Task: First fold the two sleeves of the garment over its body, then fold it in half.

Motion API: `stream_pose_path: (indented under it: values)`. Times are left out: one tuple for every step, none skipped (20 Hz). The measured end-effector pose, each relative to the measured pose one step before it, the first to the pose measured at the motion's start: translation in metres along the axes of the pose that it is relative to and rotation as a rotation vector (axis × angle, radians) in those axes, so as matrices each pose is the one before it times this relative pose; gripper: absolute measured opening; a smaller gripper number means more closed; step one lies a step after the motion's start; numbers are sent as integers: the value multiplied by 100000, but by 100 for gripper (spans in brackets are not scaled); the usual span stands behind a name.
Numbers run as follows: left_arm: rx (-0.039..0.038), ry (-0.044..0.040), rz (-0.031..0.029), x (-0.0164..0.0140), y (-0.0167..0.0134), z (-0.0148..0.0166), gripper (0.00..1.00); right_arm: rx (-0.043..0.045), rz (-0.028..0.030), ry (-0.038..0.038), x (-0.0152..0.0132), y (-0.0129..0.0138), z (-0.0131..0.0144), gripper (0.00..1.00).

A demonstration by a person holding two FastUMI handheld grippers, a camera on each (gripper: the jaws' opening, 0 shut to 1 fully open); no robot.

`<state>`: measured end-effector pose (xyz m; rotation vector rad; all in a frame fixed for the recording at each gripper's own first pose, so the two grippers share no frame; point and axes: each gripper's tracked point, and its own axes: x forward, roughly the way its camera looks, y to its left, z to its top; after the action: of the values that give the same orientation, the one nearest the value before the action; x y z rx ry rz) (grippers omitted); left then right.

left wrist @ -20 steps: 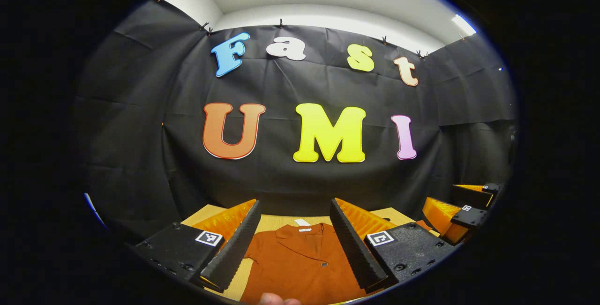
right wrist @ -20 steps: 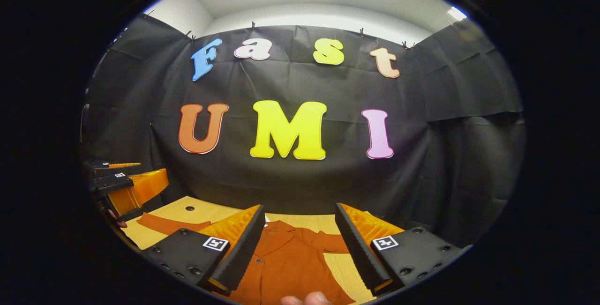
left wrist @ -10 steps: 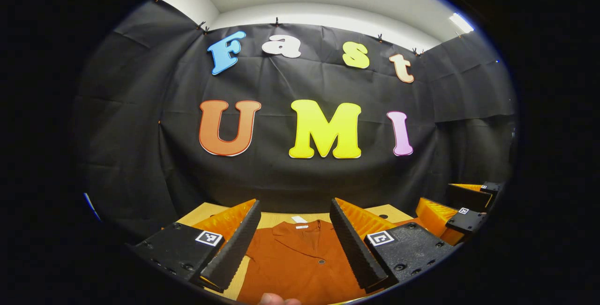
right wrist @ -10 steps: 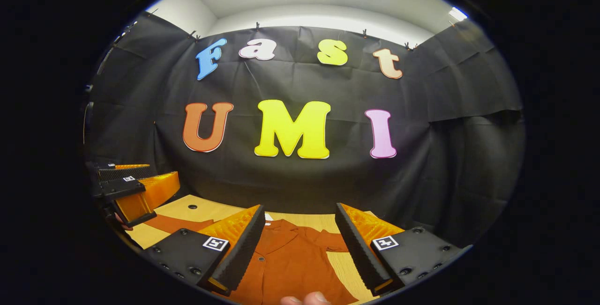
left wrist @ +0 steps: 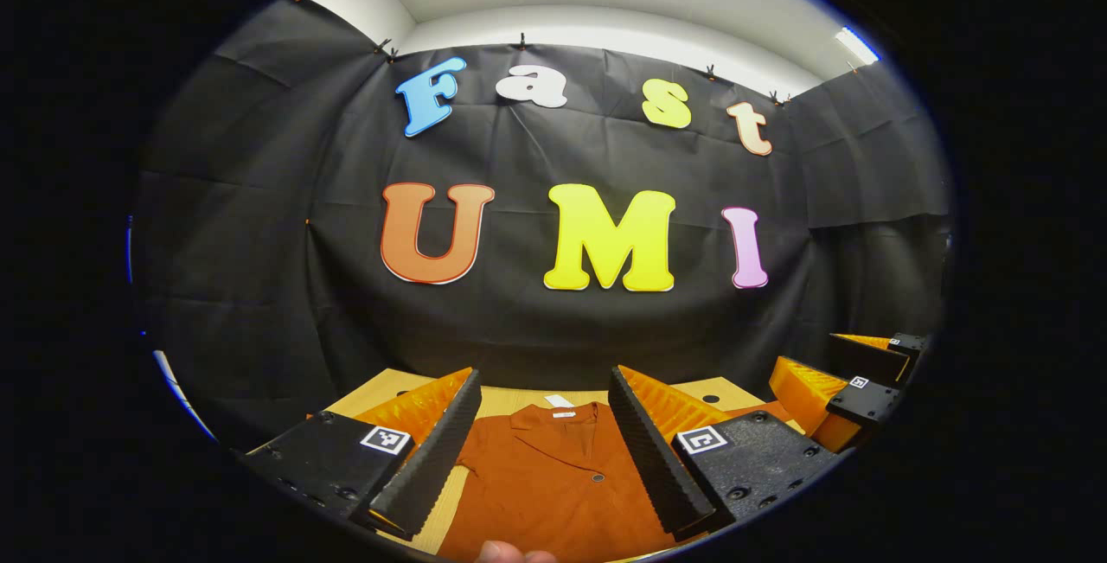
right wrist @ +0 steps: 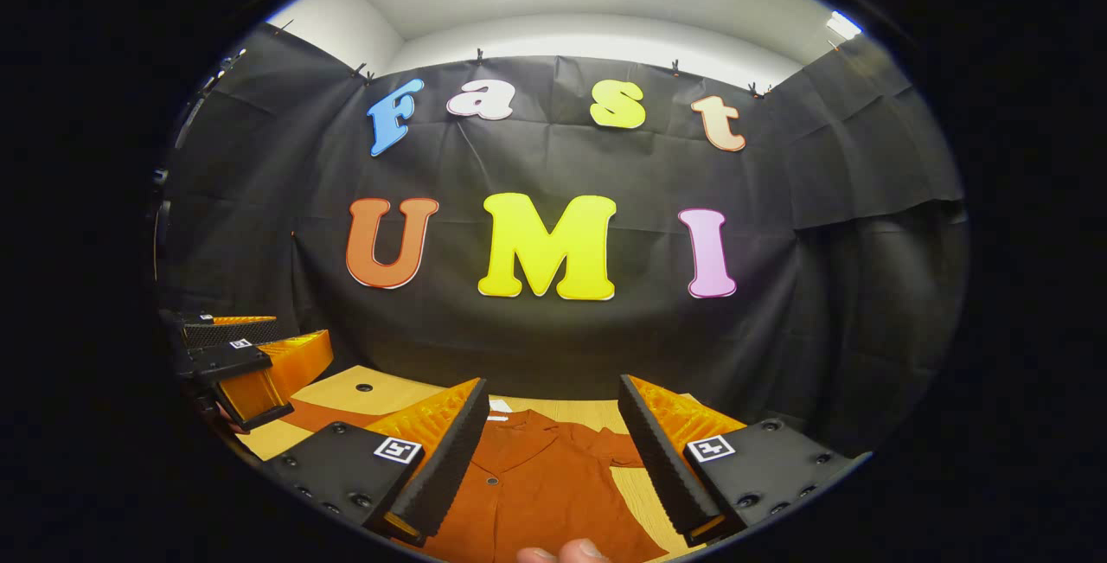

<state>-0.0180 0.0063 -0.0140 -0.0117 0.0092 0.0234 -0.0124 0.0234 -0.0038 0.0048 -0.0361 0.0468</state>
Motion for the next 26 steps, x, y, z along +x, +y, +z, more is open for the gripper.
stream_pose_path:
  values:
    - [520, 153, 455, -5, 195, 74, 96, 87, 357, 159, -77, 250, -49, 95]
    - [22, -430, 510, 54, 118, 157, 96, -249, 665, 22, 35, 342, -14, 95]
    - [-597, -397, 330, 1, 95, 169, 95, -631, 355, -283, -118, 75, 136, 95]
    - [-549, 168, 198, -20, 24, 85, 96, -644, 431, -590, -53, 165, 322, 95]
    - [-227, 54, 112, -17, 63, 43, 96, -404, 726, -613, -144, 185, 296, 95]
    - [102, -147, 175, -40, 10, 114, 96, -484, 609, -180, 67, 101, 157, 95]
    - [134, -380, 20, -77, 38, 92, 96, -272, -15, 369, 74, -143, -173, 95]
    - [205, 43, -135, 31, -64, -23, 96, 41, -221, 543, 130, -138, -99, 95]
    - [70, 33, -343, -107, -50, -102, 96, 397, -451, 245, 24, -205, -53, 94]
    - [-154, 109, -218, -36, 10, -105, 96, 427, -521, -120, -11, -165, 180, 94]
    - [-492, 18, -138, -59, -5, 51, 96, 410, -440, -151, -19, -140, 18, 95]
    - [-312, 14, 89, 26, 19, -1, 96, 324, -379, 308, 1, 7, -93, 95]
    - [-41, 142, 197, 27, 121, 13, 96, 276, -159, 676, 11, -17, -182, 94]
    - [153, -2, 34, 53, 46, -37, 96, 363, -47, 692, 5, 60, -176, 94]
    - [386, 90, 162, 58, 66, 19, 96, 303, 277, 837, -8, 121, -211, 95]
    - [206, -25, -38, 95, 25, -4, 96, 244, 303, 448, 43, 97, -183, 94]
    - [132, 85, 184, 123, -16, -124, 96, 16, -91, 162, 64, -46, 10, 94]
    - [43, 567, -91, 139, 28, -244, 96, 35, 156, -181, 85, -11, 98, 94]
    - [5, 652, -7, 69, 18, -163, 96, 139, 234, -297, 118, 76, -9, 95]
    - [4, 409, 165, 36, 54, -184, 96, 289, 156, -244, 132, 10, 121, 95]
    - [42, 594, 226, 182, 40, -270, 96, 398, 110, -162, 136, -119, 23, 95]
    - [-102, 456, -66, 181, -127, -141, 96, 366, -212, 113, 215, -172, -10, 95]
    - [102, 375, 50, 161, -150, -201, 96, 585, -243, 186, 290, -264, -119, 95]
    - [434, 381, 94, 359, -91, -142, 96, 594, -194, 560, 296, -286, -121, 95]
    - [790, 102, 251, 209, -54, -105, 96, 447, -455, 609, 320, -279, -281, 95]
    - [915, 150, -24, 292, -255, -172, 96, 299, -885, 555, 298, -539, -178, 95]
